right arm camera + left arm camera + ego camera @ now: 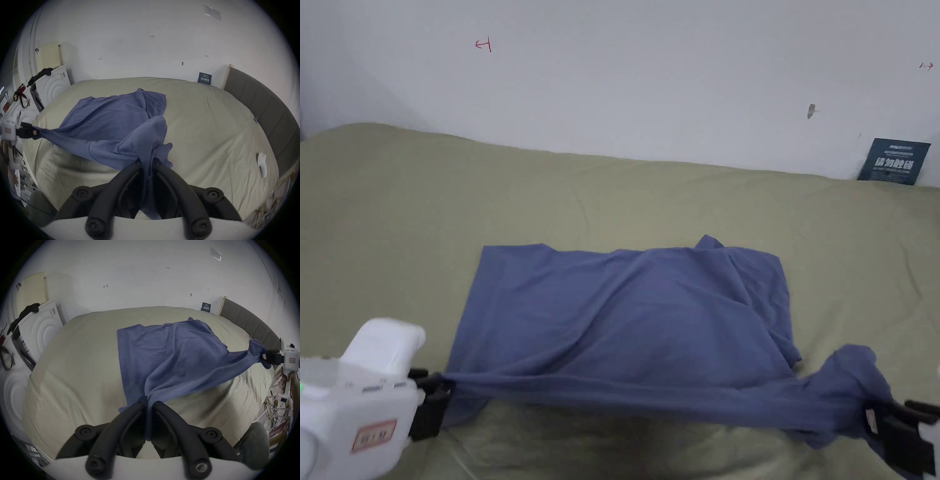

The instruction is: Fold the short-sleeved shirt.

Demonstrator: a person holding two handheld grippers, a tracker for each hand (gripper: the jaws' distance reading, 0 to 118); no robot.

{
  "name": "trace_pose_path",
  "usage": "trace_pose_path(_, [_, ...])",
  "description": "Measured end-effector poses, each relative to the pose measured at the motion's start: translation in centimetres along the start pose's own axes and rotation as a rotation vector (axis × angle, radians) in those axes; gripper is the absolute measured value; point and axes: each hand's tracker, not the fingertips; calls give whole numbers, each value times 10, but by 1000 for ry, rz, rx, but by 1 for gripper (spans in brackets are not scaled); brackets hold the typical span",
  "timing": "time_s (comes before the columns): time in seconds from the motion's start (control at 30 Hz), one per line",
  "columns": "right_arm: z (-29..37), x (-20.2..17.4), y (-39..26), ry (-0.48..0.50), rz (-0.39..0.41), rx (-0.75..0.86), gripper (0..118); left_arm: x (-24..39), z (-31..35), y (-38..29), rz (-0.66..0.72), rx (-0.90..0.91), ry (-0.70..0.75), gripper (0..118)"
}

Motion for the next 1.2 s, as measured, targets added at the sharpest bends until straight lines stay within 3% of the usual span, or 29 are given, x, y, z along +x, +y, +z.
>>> trace_pose_path(0.2, [-87, 6, 54, 23, 110, -154, 11, -27, -53, 60, -21, -118, -51, 2])
trace_pose_path(0.33, [-140, 12, 76, 23, 29, -217, 12, -32, -93, 86, -44, -197, -20, 2])
trace_pose_path(0.47, [-165, 10, 83, 6, 17, -189, 17, -34, -121, 92, 16, -242, -8, 6])
trace_pose_path(0.5, [-167, 9, 84, -3, 0, -187, 40, -32, -127, 89, 10, -238, 11, 18])
trace_pose_path(0.57, [-167, 11, 85, -17, -45, -171, 94, -32, -129, 83, 21, -218, 70, 69])
trace_pose_path(0.6, [-161, 12, 85, -10, -75, -146, 106, -33, -123, 79, 78, -176, 69, 77])
trace_pose_path(0.67, [-139, 12, 81, 70, -107, -16, 104, -34, -98, 73, 148, -24, 25, 77])
trace_pose_path(0.77, [-98, 1, 76, 6, -61, 72, 103, -26, -51, 65, 193, 142, 46, 77])
trace_pose_path(0.8, [-83, -5, 72, -30, -50, 114, 96, -20, -35, 60, 204, 192, 57, 76])
trace_pose_path(0.83, [-66, -11, 64, -53, -57, 158, 81, -17, -21, 57, 237, 251, 68, 76])
trace_pose_path(0.9, [-39, -26, 47, -60, -89, 204, 67, 0, 5, 37, 265, 312, 50, 76])
trace_pose_path(0.93, [-27, -32, 36, -73, -112, 219, 49, 9, 13, 26, 269, 303, 57, 76])
trace_pose_path(0.97, [-18, -40, 26, -101, -115, 196, 14, 15, 18, 17, 268, 290, 66, 74])
trace_pose_path(1.0, [-9, -45, 15, -141, -110, 210, 3, 24, 23, 6, 264, 293, 106, 57])
trace_pose_path(1.03, [-2, -51, 2, -130, -103, 205, 3, 32, 29, -8, 233, 297, 122, 24])
trace_pose_path(1.07, [7, -54, -11, -131, -99, 207, 3, 40, 38, -23, 213, 323, 163, 0])
trace_pose_path(1.2, [35, -60, -48, -127, -126, 229, 3, 41, 55, -66, 292, 298, 141, 0])
